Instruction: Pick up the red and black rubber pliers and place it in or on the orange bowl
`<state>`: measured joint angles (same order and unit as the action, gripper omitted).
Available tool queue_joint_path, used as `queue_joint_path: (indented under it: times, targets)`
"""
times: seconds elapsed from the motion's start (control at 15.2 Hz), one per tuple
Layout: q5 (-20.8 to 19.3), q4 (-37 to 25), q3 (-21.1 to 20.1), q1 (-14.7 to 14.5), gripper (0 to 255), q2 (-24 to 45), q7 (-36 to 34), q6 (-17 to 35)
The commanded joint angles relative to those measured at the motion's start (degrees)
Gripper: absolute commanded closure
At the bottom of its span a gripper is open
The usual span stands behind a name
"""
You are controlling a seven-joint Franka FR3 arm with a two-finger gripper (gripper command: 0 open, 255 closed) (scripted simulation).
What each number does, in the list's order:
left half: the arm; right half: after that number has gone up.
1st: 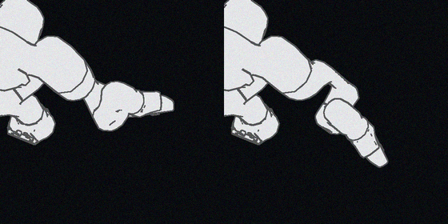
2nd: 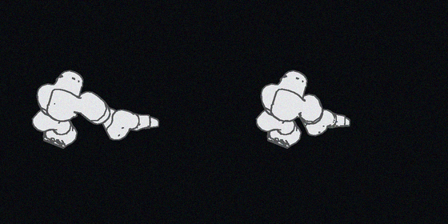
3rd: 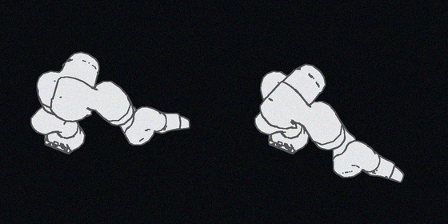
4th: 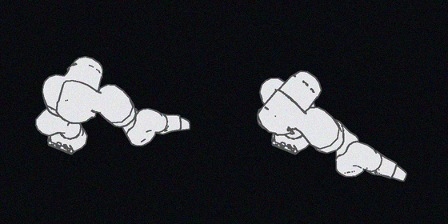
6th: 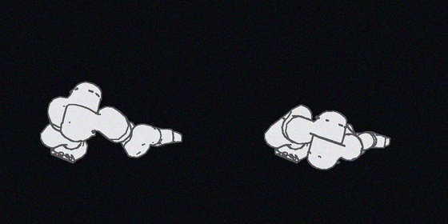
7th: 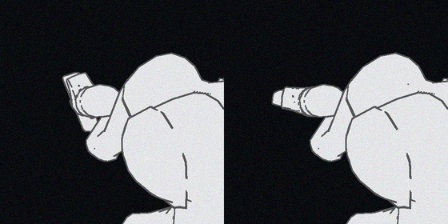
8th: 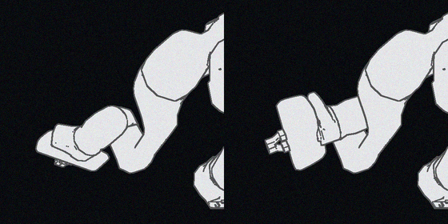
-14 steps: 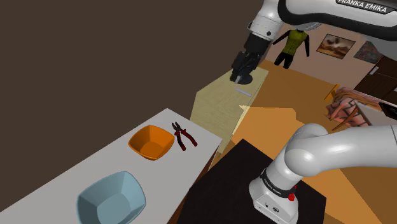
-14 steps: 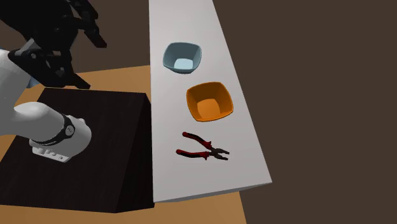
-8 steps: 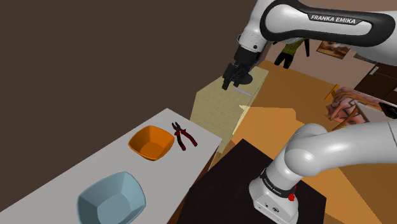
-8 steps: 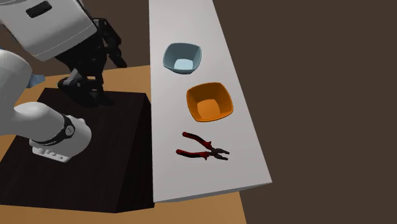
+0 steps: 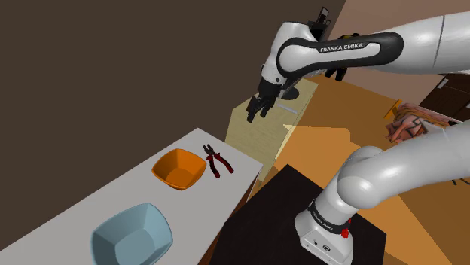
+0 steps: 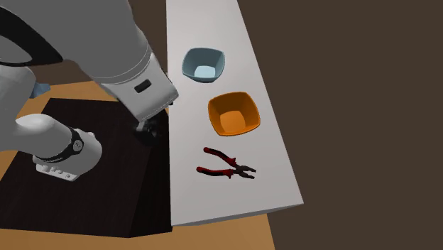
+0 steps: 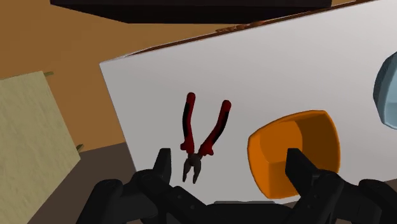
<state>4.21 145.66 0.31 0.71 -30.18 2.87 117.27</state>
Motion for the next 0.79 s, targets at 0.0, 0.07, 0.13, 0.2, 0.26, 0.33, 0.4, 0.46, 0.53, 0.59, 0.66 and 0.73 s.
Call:
queue_joint_path:
  times: [0.0, 0.07, 0.13, 0.2, 0.26, 0.33, 0.4, 0.46, 0.53, 0.59, 0.66, 0.73]
  targets:
    - [-0.2, 0.5, 0.2, 0.0, 0, 3.8, 0.9, 4.1]
    - [-0.3, 0.7, 0.2, 0.0, 0, 5.8, 1.2, 6.0]
    - [-0.3, 0.8, 0.3, 0.0, 0, 7.8, 1.6, 7.9]
    - [-0.4, 0.8, 0.3, -0.1, 0, 9.8, 1.9, 9.8]
    - [-0.4, 0.7, 0.4, -0.1, 0, 12.0, 2.3, 11.7]
    - [-0.4, 0.6, 0.4, -0.1, 0, 14.1, 2.6, 13.6]
    - [-0.5, 0.3, 0.5, -0.1, 0, 16.3, 2.9, 15.4]
    - [-0.5, 0.0, 0.5, -0.1, 0, 18.6, 3.3, 17.1]
    - [-0.5, -0.4, 0.5, -0.1, 0, 20.9, 3.6, 18.9]
    - [-0.6, -0.9, 0.6, -0.2, 0, 23.2, 3.9, 20.5]
    - [-0.6, -1.4, 0.6, -0.2, 0, 25.5, 4.2, 22.1]
    - [-0.6, -2.1, 0.6, -0.2, 0, 27.9, 4.6, 23.7]
